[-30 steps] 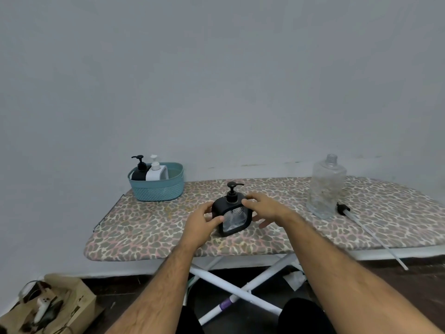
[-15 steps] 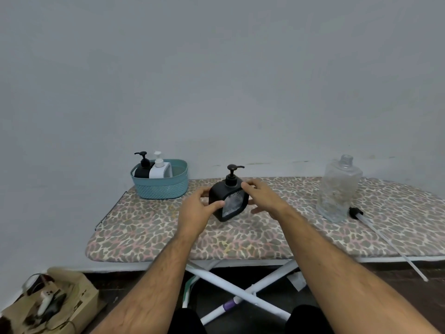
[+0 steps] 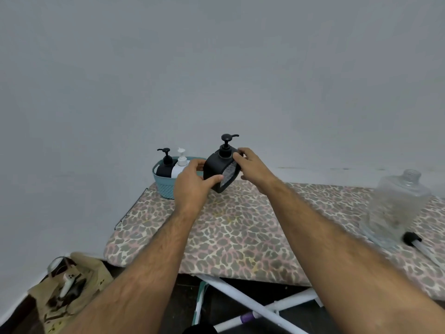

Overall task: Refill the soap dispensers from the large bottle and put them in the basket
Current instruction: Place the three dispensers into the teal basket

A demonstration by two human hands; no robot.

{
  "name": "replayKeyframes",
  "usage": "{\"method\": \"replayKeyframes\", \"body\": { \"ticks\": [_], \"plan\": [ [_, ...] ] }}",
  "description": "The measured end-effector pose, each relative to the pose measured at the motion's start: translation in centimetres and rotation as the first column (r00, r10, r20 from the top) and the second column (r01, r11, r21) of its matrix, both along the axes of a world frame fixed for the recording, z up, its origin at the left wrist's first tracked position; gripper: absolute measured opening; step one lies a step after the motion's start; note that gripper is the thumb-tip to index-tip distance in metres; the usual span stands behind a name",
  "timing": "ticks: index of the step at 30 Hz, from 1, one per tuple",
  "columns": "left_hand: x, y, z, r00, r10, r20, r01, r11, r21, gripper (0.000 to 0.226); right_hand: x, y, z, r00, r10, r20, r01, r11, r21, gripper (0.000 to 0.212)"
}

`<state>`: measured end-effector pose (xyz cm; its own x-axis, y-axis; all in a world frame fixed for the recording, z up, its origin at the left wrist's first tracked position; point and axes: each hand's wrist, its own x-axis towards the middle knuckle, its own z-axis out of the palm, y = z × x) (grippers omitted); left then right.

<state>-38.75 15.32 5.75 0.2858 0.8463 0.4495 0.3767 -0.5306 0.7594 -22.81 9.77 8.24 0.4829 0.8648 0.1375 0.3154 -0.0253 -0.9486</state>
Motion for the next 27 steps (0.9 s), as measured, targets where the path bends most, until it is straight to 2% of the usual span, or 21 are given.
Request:
{"method": "replayKeyframes", "body": {
  "ticks": [11, 16, 22, 27],
  "plan": [
    [0.3, 7.3, -0.4, 0.995, 0.079, 0.055, -0.079, 0.997, 0.006, 0.051, -0.5, 9.2, 0.8, 0.997, 0.081, -0.012, -0.08, 0.996, 0.043, 0.048],
    [0.6, 9.6, -1.2, 0.991, 0.121, 0.056, -0.122, 0.993, 0.009, 0.053, -0.3, 12.4, 0.4, 0.993, 0.113, 0.018, -0.114, 0.992, 0.052, 0.043],
    [0.7, 11.1, -2.5, 0.992, 0.123, 0.014, -0.123, 0.992, -0.014, 0.052, 0.3, 14.9, -2.0, 0.99, 0.135, 0.035, -0.136, 0.991, 0.015, 0.044],
    [1.1, 11.5, -2.6, 0.979, 0.177, -0.097, -0.175, 0.984, 0.023, 0.054, 0.7, 16.1, -3.7, 0.99, 0.135, 0.045, -0.135, 0.991, -0.004, 0.048]
  ]
}}
